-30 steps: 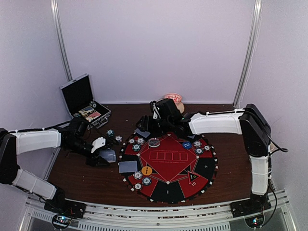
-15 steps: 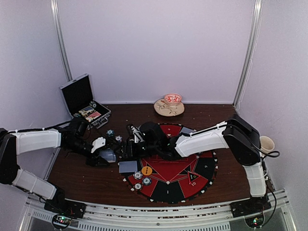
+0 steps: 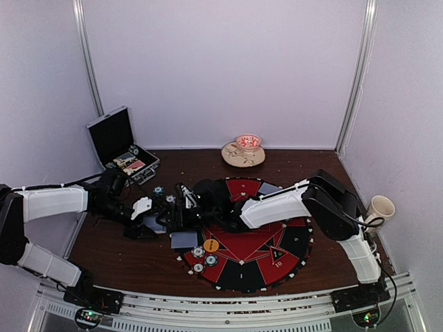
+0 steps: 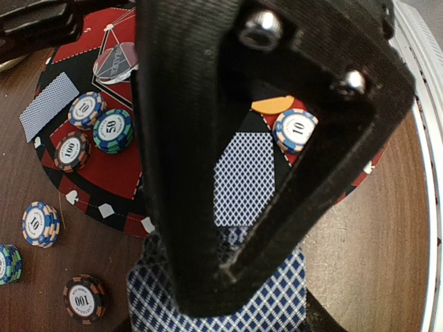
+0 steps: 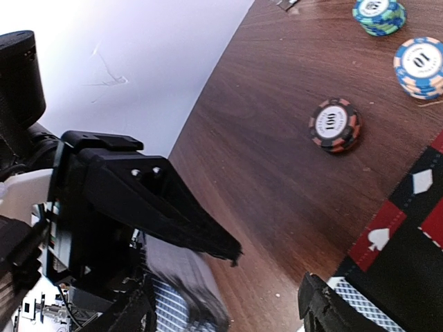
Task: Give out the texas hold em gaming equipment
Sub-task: Pick up the poker card from the face-down deck piles.
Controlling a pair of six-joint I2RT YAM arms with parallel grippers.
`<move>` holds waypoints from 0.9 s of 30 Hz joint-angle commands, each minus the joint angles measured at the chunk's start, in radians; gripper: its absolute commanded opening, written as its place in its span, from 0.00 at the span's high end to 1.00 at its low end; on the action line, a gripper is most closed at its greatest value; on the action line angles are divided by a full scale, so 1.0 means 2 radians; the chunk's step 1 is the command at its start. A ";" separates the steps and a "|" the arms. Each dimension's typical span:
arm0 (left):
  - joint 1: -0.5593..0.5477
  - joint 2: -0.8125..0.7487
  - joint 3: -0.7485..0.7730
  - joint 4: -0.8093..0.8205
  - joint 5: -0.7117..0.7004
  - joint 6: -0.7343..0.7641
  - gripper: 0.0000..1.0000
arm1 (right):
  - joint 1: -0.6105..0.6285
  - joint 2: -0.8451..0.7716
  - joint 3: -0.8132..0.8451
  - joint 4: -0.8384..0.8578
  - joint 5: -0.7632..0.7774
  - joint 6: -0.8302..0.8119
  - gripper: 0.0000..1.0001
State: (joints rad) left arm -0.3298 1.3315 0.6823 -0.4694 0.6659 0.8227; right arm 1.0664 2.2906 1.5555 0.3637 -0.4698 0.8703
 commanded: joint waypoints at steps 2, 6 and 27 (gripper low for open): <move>0.002 -0.007 -0.001 0.013 0.008 0.005 0.48 | 0.007 0.020 0.036 0.009 -0.014 0.010 0.28; 0.002 -0.007 -0.002 0.013 0.009 0.005 0.48 | 0.011 0.039 0.068 -0.017 -0.012 0.008 0.28; 0.002 -0.007 -0.001 0.013 0.010 0.006 0.48 | 0.000 0.025 0.056 -0.097 0.055 0.004 0.45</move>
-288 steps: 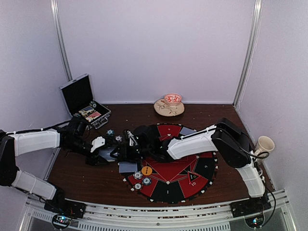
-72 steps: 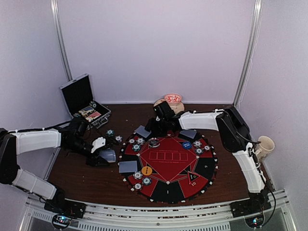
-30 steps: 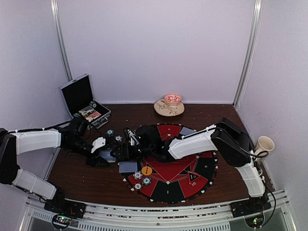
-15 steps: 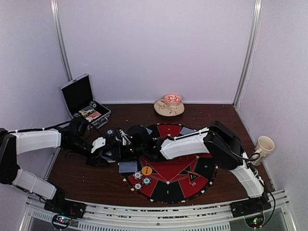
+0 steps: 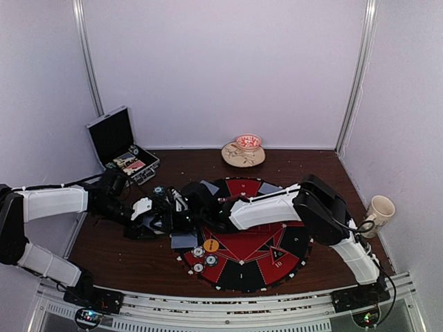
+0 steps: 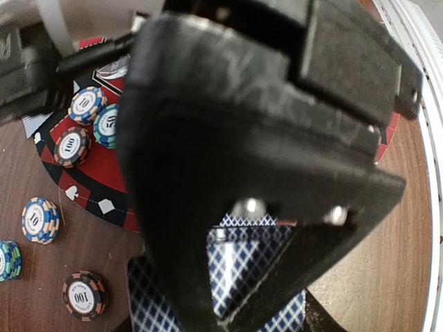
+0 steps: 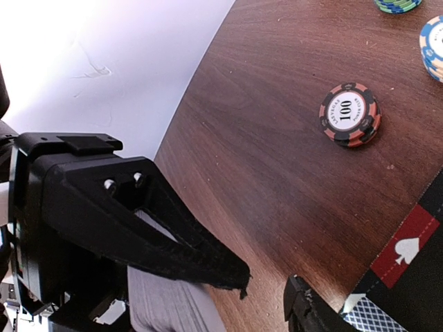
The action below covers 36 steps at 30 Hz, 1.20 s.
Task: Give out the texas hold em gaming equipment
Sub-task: Pick up the poker card from the face-down deck piles.
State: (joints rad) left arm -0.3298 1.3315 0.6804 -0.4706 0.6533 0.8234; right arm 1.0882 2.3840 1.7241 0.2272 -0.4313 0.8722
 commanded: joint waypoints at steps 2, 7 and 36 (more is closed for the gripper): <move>0.002 -0.007 0.000 0.014 0.016 0.005 0.48 | -0.013 -0.032 -0.039 -0.031 0.041 0.000 0.47; 0.002 -0.006 0.000 0.014 0.016 0.005 0.48 | -0.014 -0.051 -0.047 -0.046 0.052 -0.012 0.50; 0.002 0.002 0.001 0.014 0.014 0.006 0.48 | 0.000 -0.104 -0.057 -0.040 0.010 -0.032 0.94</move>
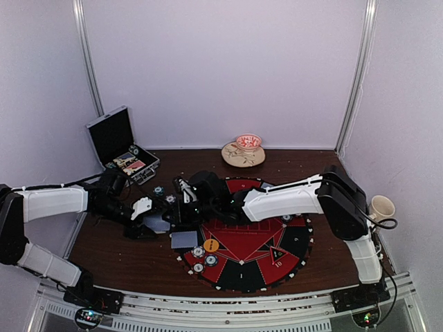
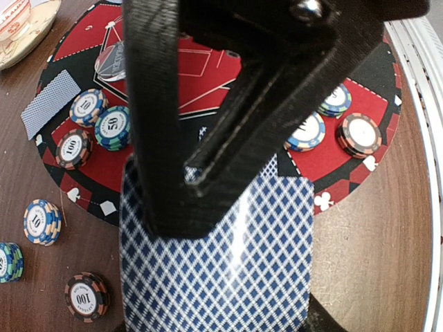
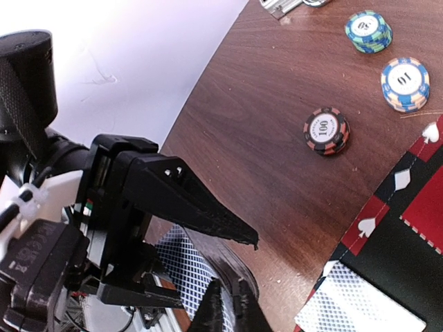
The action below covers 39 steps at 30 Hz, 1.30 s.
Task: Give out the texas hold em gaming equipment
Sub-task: Pick up the poker card from the face-down deck piles, then distribute the poker card in the small blind area.
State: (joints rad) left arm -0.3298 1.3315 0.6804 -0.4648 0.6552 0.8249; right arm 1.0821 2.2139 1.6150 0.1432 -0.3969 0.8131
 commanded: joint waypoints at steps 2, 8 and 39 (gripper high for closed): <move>0.002 0.002 0.001 0.011 0.013 0.005 0.48 | 0.004 -0.019 -0.003 -0.001 -0.008 -0.003 1.00; 0.002 0.001 0.000 0.011 0.014 0.005 0.48 | -0.002 -0.050 -0.039 0.015 -0.005 -0.004 1.00; 0.002 -0.002 0.000 0.011 0.014 0.004 0.48 | -0.284 -0.282 -0.379 0.129 -0.018 0.012 1.00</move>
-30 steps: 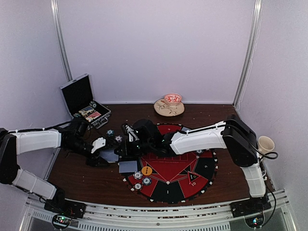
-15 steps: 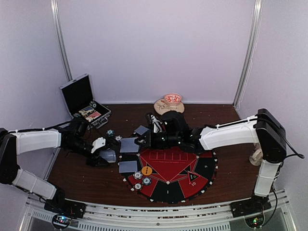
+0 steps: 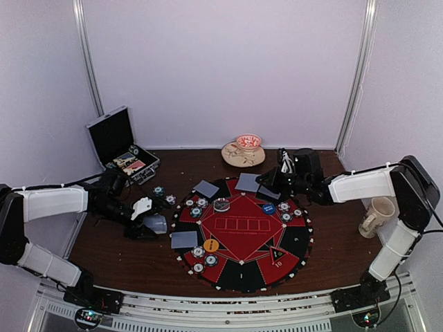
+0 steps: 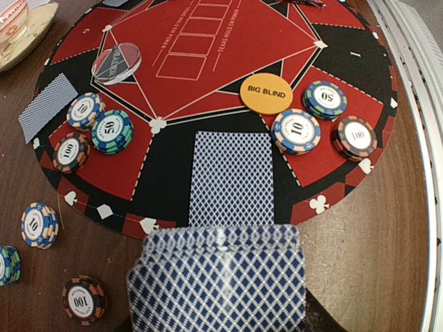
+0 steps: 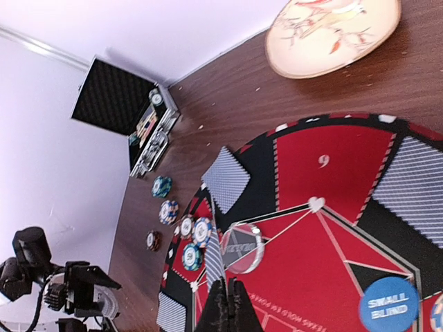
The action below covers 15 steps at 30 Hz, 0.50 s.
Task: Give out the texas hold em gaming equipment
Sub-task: Distribute the poker card in the small blind area.
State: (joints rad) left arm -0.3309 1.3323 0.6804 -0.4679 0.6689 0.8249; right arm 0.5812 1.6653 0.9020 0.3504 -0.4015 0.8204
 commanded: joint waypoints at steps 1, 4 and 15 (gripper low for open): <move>0.002 -0.002 0.000 0.012 0.008 0.005 0.48 | -0.046 -0.005 -0.028 0.032 -0.019 0.011 1.00; 0.002 0.000 0.000 0.013 0.007 0.005 0.48 | -0.076 0.008 -0.044 0.054 -0.034 0.023 1.00; 0.002 0.000 0.000 0.013 0.007 0.006 0.48 | -0.135 0.065 -0.054 0.095 -0.052 0.044 1.00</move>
State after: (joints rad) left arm -0.3309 1.3323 0.6804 -0.4675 0.6689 0.8249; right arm 0.3401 1.7596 0.7925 0.4931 -0.4808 0.8948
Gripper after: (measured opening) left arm 0.526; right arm 0.010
